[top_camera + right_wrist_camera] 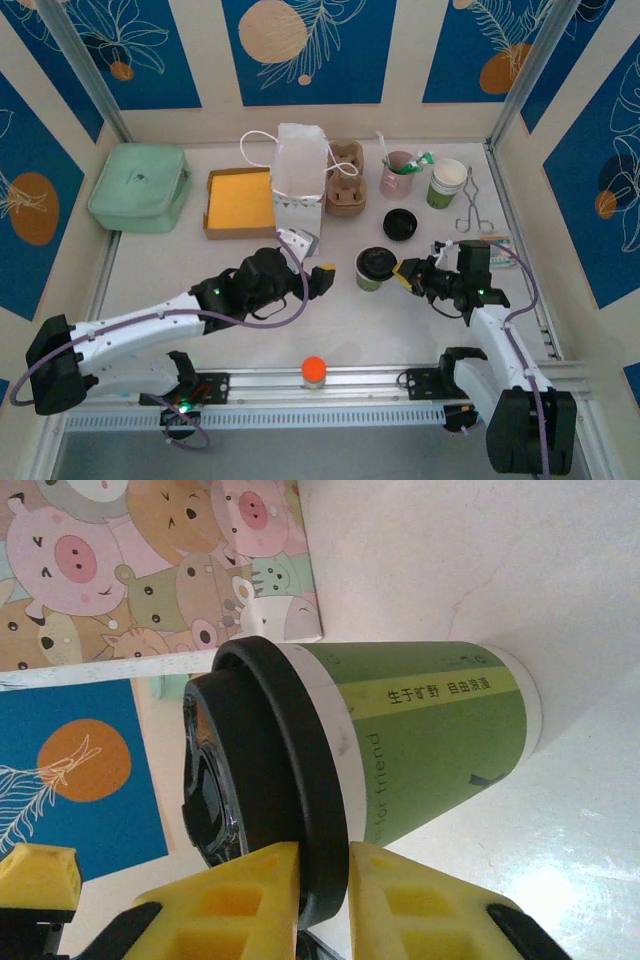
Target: Pack the takeout coffee
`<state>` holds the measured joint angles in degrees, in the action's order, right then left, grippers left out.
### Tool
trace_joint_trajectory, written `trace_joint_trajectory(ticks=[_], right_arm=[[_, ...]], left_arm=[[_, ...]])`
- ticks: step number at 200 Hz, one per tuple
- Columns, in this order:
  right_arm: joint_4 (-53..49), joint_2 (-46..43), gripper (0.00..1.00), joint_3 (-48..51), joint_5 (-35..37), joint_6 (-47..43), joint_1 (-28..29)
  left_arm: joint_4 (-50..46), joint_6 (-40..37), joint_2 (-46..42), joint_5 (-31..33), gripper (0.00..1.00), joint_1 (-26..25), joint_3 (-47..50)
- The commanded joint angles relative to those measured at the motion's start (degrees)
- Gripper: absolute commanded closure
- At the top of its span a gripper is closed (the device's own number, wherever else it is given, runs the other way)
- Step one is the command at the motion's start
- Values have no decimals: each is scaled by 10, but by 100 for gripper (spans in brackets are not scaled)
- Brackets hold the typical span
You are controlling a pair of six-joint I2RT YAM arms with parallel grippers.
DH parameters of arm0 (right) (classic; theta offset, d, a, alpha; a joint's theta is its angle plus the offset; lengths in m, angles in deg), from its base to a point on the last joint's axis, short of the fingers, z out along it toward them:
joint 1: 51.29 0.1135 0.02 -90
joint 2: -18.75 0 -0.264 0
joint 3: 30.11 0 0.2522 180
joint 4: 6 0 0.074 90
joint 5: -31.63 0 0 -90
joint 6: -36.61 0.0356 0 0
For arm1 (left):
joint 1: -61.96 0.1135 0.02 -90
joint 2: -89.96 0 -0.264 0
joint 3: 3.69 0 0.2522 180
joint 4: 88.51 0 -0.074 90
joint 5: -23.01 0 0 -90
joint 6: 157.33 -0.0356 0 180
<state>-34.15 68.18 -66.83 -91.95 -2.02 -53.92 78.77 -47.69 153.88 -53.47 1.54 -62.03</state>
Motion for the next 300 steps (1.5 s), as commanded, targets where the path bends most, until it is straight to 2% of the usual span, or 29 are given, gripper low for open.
trace_joint_trajectory(ticks=[1,113,300], right_arm=[[-6,5,79,-4,2,-4,8],[2,21,79,-23,24,7,43],[17,42,79,-48,38,20,66]], left_arm=[[6,-1,-11,0,30,6,4],[11,-3,-21,6,30,7,11],[13,-8,-23,7,30,9,14]])
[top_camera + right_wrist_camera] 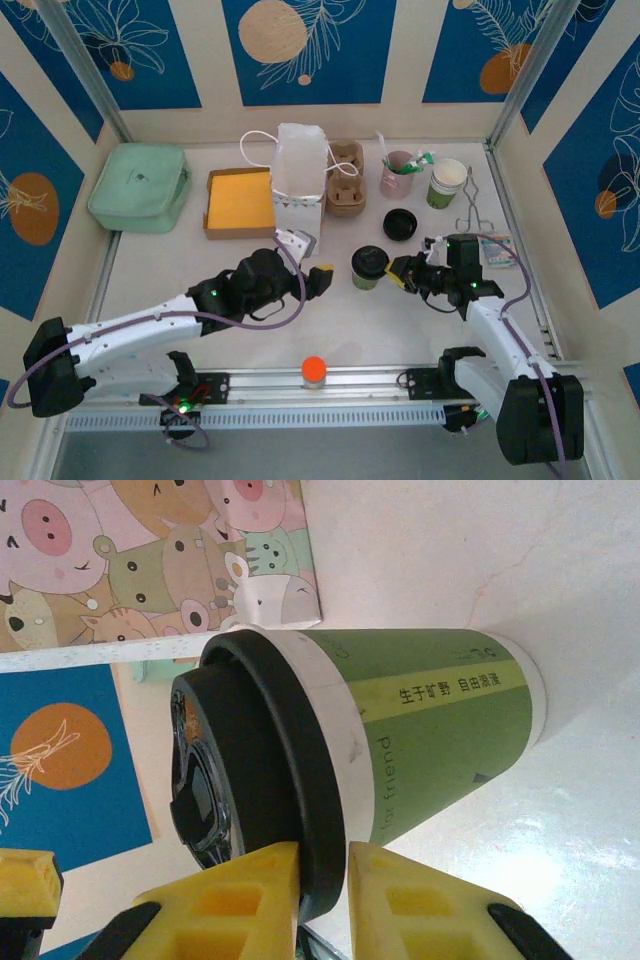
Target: Pack the takeout coffee
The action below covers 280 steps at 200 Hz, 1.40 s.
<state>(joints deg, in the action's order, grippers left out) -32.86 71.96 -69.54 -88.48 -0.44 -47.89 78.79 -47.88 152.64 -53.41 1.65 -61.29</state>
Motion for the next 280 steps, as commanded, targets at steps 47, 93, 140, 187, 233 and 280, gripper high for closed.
trace_joint_trajectory(ticks=[47,93,140,187,233,280], right_arm=[[5,17,78,-26,11,3,16],[-3,24,78,-28,20,1,21],[-48,-16,62,-40,30,-9,14],[-93,-48,50,-78,35,-24,11],[-115,-6,43,-111,50,-47,12],[-159,38,42,-145,80,-87,17]], left_arm=[[12,-7,-15,8,30,8,11],[11,-6,-21,10,30,8,18],[-1,-6,2,-8,27,9,5],[15,24,41,-99,24,58,-23],[-9,18,145,-185,22,81,-114],[-19,26,229,-235,20,88,-171]])
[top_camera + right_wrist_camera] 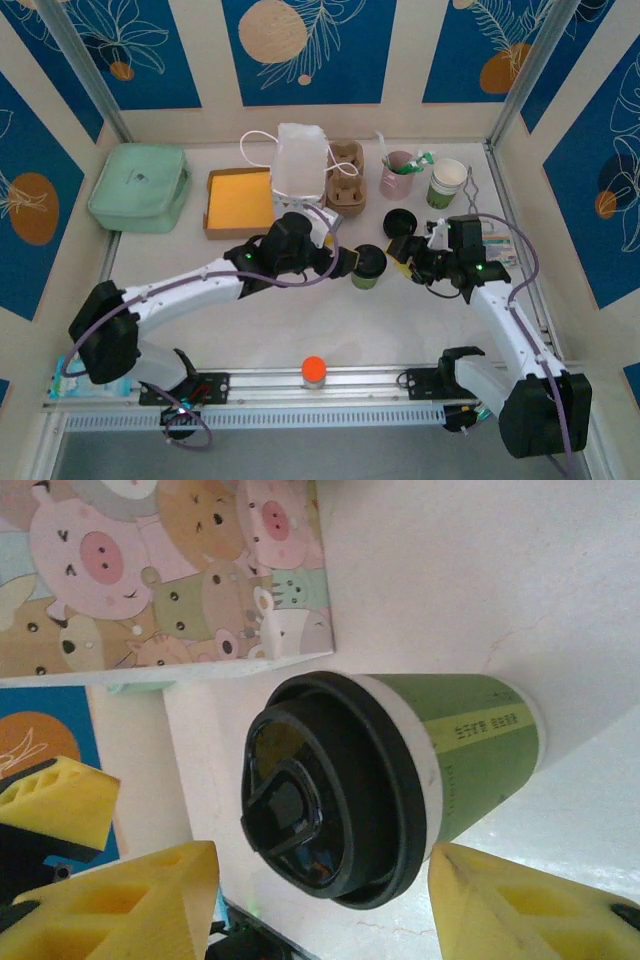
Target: Pack the takeout coffee
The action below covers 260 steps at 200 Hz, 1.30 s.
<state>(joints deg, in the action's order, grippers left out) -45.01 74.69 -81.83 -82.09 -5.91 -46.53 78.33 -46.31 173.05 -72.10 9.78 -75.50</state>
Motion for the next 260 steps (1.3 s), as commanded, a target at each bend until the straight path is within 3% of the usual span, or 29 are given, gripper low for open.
trace_joint_trajectory(ticks=[1,111,260], right_arm=[[-37,11,42,-22,16,-33,4],[-45,57,43,-42,61,-53,58],[-33,57,46,-20,67,-44,70]], left_arm=[[-14,10,26,-48,20,8,-30],[-18,29,116,-45,23,27,-80],[-15,50,159,-39,31,40,-103]])
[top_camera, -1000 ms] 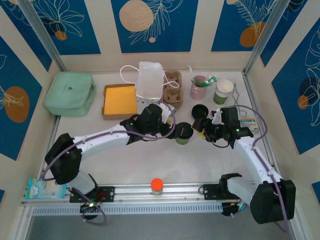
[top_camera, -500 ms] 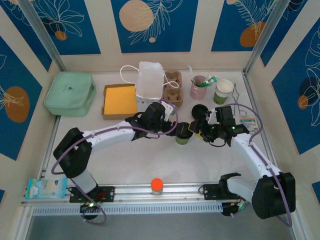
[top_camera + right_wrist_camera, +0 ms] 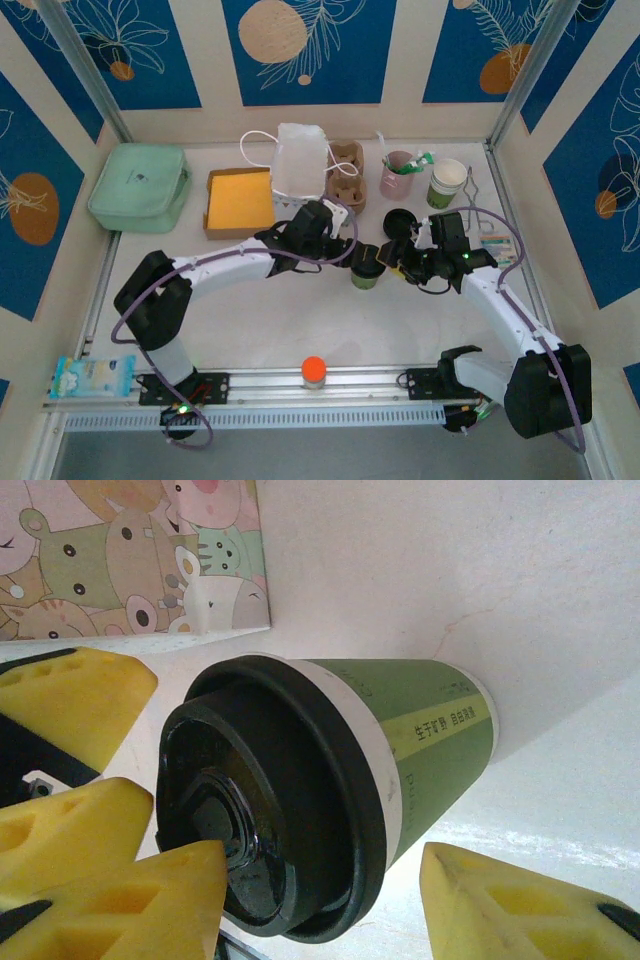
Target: Pack the takeout coffee
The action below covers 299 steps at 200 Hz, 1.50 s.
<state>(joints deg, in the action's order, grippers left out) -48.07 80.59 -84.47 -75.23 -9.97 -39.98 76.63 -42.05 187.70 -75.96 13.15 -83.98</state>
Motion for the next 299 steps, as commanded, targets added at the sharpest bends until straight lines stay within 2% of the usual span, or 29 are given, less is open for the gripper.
trace_joint_trajectory(ticks=[1,85,174,238,299], right_arm=[[-3,-3,46,7,-1,-4,5],[6,0,50,20,2,1,6],[28,36,56,43,0,27,3],[16,44,63,44,10,45,-6],[12,44,65,44,10,45,-16]], left_arm=[[2,7,13,0,31,6,-18],[6,11,33,6,36,7,-25],[13,21,45,0,48,8,-8],[3,21,60,-1,50,8,-5],[-1,31,72,1,51,8,10]])
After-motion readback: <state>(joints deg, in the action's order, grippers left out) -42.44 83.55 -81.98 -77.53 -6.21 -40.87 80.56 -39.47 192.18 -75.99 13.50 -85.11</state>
